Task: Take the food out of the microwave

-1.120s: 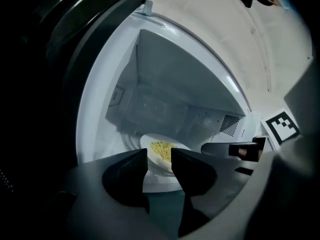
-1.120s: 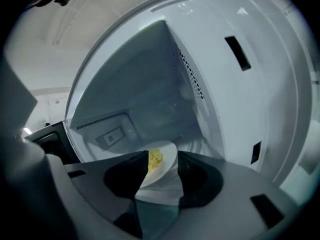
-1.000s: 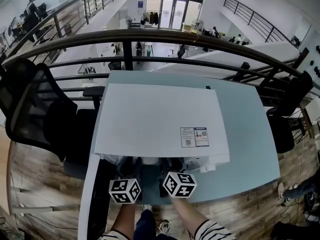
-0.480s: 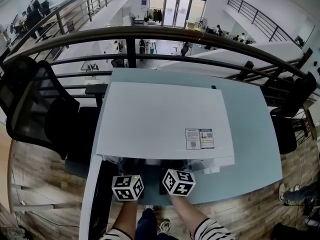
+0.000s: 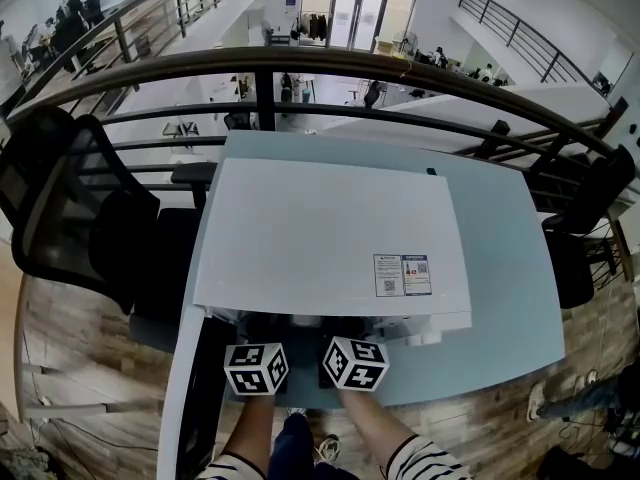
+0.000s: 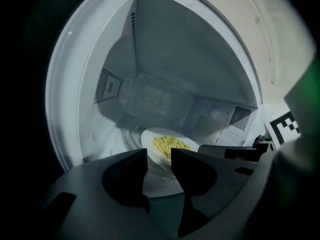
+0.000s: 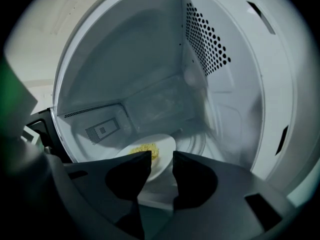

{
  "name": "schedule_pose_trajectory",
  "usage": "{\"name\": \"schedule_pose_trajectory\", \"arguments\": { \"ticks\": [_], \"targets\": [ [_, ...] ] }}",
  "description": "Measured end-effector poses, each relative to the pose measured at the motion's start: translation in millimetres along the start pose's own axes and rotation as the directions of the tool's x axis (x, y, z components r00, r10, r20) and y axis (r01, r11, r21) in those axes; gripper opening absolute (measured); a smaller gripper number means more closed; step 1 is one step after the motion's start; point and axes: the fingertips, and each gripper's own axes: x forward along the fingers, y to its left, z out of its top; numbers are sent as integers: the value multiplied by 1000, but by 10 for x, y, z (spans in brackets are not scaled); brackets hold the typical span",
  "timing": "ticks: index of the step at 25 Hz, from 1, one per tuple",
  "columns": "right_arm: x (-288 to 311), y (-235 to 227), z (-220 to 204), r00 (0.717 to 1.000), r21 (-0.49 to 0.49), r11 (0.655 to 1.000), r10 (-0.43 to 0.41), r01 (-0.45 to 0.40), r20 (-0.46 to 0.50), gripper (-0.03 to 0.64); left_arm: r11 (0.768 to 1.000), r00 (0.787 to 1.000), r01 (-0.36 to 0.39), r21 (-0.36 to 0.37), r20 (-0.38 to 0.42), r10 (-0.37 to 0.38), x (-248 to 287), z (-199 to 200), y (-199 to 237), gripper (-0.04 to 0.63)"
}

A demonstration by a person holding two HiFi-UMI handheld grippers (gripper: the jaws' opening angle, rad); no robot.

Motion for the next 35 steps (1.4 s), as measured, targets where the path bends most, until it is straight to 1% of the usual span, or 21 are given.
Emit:
{"name": "schedule_pose_trajectory", "arguments": {
  "ticks": [11, 19, 30, 35],
  "targets": [
    [-59, -12, -6, 1000, 65, 998, 24, -25, 11, 137, 1000, 1000, 15, -24, 6, -15, -32, -8, -15, 143],
    [-216, 12, -14, 999, 88, 995, 41, -42, 18, 137, 999, 1000, 21, -30, 17, -21, -158, -27, -77, 140],
    [-462, 36, -204, 999, 99, 994, 53, -53, -4, 137, 999, 1000, 14, -36, 9, -13, -401, -172, -132, 130],
    [-465, 6, -225, 998, 120, 991, 56, -56, -1, 137, 997, 1000, 13, -82, 20, -11, -408, -220, -116, 124]
  ]
}}
